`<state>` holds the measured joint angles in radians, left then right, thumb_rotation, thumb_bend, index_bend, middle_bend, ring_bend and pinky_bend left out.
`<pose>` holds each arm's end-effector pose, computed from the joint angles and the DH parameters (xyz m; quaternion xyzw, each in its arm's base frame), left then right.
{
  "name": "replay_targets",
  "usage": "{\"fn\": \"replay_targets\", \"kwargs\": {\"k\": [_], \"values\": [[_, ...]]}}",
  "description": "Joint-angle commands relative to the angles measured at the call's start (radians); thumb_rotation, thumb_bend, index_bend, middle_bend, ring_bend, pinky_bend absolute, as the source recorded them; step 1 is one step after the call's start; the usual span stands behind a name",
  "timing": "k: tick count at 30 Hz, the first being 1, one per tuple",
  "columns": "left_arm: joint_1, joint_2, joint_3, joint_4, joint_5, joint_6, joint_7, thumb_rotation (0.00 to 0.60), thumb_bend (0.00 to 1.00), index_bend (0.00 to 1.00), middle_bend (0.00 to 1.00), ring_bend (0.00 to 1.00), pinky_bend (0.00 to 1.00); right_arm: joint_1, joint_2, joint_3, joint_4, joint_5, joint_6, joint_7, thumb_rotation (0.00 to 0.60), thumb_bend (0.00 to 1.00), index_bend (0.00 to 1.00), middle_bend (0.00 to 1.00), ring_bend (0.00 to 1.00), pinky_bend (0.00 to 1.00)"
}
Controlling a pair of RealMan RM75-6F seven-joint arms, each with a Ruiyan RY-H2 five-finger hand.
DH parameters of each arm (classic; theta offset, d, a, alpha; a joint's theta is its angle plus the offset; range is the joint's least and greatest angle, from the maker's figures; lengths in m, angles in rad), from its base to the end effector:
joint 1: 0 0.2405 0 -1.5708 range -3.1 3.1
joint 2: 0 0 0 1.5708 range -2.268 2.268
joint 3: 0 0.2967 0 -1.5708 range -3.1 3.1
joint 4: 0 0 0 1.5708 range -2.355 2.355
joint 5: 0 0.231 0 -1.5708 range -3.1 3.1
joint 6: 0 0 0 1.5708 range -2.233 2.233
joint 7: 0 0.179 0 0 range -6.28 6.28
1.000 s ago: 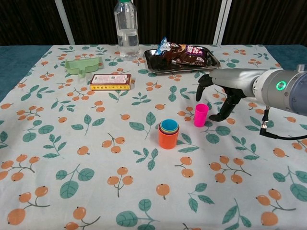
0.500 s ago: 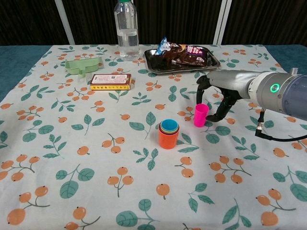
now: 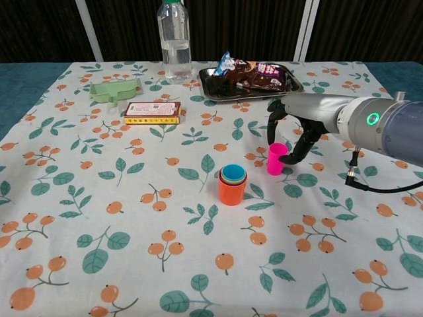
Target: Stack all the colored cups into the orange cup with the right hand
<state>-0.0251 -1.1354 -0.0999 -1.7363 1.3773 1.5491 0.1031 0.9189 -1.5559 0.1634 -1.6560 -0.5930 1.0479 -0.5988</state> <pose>-0.3518 0.2073 0.1654 -0.5192 -0.4133 -0.3885 0.6393 -0.1333 -0.4042 -0.0652 0.7234 -0.4559 0.2956 0.4259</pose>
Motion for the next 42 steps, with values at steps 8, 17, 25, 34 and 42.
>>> {"fn": "replay_targets", "kwargs": {"k": [8,17,25,34,42], "values": [[0.0,0.0,0.0,0.0,0.001,0.0,-0.001,0.6,0.46,0.23,0.06,0.0,0.05,0.005,-0.009,0.007,0.003,0.006,0.0,-0.012,0.6,0.4,0.45,0.0,0.01,0.11],[-0.001,0.001,-0.001,0.0,-0.002,-0.002,-0.002,0.6,0.46,0.23,0.06,0.0,0.05,0.008,-0.017,0.011,0.016,0.021,-0.006,-0.02,0.6,0.4,0.46,0.0,0.01,0.11],[-0.001,0.001,-0.001,0.0,-0.002,-0.001,-0.001,0.6,0.46,0.23,0.06,0.0,0.05,0.008,-0.017,0.015,0.021,0.025,-0.008,-0.02,0.6,0.4,0.49,0.0,0.01,0.13],[-0.001,0.002,-0.001,-0.001,-0.003,-0.003,-0.002,0.6,0.46,0.23,0.06,0.0,0.05,0.006,-0.022,0.016,0.03,0.032,-0.014,-0.019,0.6,0.4,0.52,0.0,0.02,0.11],[-0.001,0.001,0.0,-0.001,-0.003,-0.003,-0.002,0.6,0.46,0.23,0.06,0.0,0.05,0.003,0.015,0.029,-0.023,0.006,0.004,-0.018,0.6,0.4,0.53,0.0,0.02,0.11]]}}
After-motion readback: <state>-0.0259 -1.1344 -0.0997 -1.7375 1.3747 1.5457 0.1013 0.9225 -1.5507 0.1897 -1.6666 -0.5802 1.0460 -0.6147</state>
